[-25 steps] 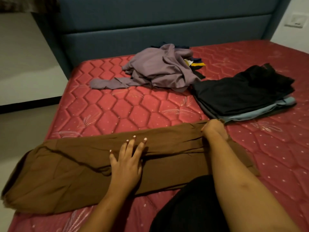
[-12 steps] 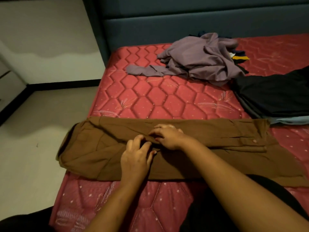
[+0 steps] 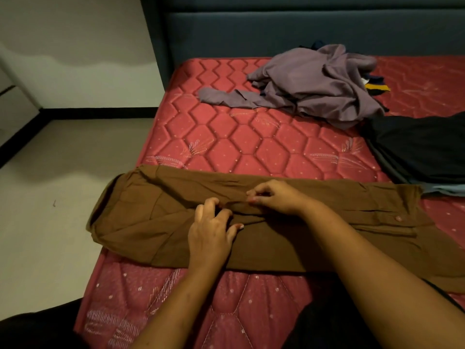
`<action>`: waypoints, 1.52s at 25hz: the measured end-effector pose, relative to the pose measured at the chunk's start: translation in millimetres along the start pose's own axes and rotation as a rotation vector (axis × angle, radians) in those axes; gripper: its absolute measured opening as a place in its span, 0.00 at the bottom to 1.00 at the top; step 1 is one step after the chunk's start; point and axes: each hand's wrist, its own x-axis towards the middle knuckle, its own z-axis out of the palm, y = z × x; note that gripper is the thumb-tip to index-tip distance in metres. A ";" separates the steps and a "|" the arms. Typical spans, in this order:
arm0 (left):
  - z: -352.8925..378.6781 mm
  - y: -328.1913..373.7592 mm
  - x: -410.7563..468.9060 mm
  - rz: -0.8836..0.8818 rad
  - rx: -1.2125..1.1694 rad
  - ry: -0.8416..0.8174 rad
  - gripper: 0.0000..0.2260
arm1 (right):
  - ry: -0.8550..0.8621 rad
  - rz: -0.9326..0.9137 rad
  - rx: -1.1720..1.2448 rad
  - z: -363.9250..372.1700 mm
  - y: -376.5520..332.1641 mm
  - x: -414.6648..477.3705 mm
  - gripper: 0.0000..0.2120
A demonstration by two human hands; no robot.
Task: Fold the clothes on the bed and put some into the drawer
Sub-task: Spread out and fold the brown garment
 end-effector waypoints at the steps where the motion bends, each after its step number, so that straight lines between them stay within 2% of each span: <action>1: 1.1 -0.2 -0.4 0.029 0.008 -0.002 0.12 | 0.084 0.011 0.004 -1.8 0.2 -0.3 0.09; 3: 2.9 -0.9 -1.1 0.084 0.007 0.001 0.10 | 0.192 0.037 -0.026 -1.6 3.6 1.5 0.10; 5: 4.3 -3.3 -4.0 0.148 0.006 0.014 0.08 | 0.175 0.035 -0.024 1.3 4.6 3.1 0.11; 7: 4.2 -7.0 -10.8 0.233 0.019 0.026 0.05 | 0.043 0.040 -0.083 7.9 4.5 4.5 0.16; 9: 3.1 -9.1 -16.8 0.290 0.028 0.024 0.07 | -0.111 0.073 -0.278 16.4 5.2 4.1 0.24; 10: 2.5 -9.3 -18.7 0.300 0.033 0.015 0.08 | -0.135 0.092 -0.363 19.2 6.1 3.0 0.26; 15: -1.5 -8.5 -21.9 0.265 0.082 -0.078 0.07 | -0.029 0.161 -0.477 20.9 9.8 -10.1 0.30; 18: -2.3 -7.8 -19.5 0.204 0.121 -0.142 0.09 | 0.007 0.307 -0.432 5.8 29.9 -25.5 0.32; 21: -8.8 1.7 -15.2 0.221 0.244 -0.201 0.14 | -0.030 0.488 -0.378 -31.1 48.3 -53.0 0.34; 23: -14.0 11.3 -12.3 0.245 0.292 -0.195 0.14 | -0.029 0.539 -0.192 -55.8 54.9 -74.7 0.34; 25: -13.5 21.2 -9.4 0.305 0.299 -0.165 0.11 | 0.085 0.628 0.103 -73.2 75.1 -96.9 0.30; 26: -11.4 27.2 -7.5 0.334 0.299 -0.146 0.09 | 0.163 0.704 0.167 -78.1 87.7 -109.6 0.27; 28: -4.4 38.8 -2.6 0.367 0.285 -0.112 0.05 | 0.333 0.877 0.122 -86.2 112.3 -129.5 0.20; 30: 3.2 50.9 1.7 0.371 0.270 -0.112 0.03 | 0.251 0.970 0.049 -91.8 121.4 -138.1 0.12; 31: 6.3 54.9 2.9 0.361 0.265 -0.126 0.04 | 0.195 0.993 0.077 -95.3 117.7 -138.2 0.12; 34: 12.6 61.9 5.4 0.327 0.207 -0.169 0.15 | 0.057 1.022 0.139 -106.4 103.9 -136.3 0.18; 36: 15.1 58.9 4.3 0.329 0.183 -0.166 0.18 | 0.001 1.031 0.092 -104.8 107.5 -136.8 0.19; 38: 18.0 56.2 1.6 0.353 0.184 -0.143 0.17 | 0.149 1.005 0.128 -105.5 120.1 -135.5 0.17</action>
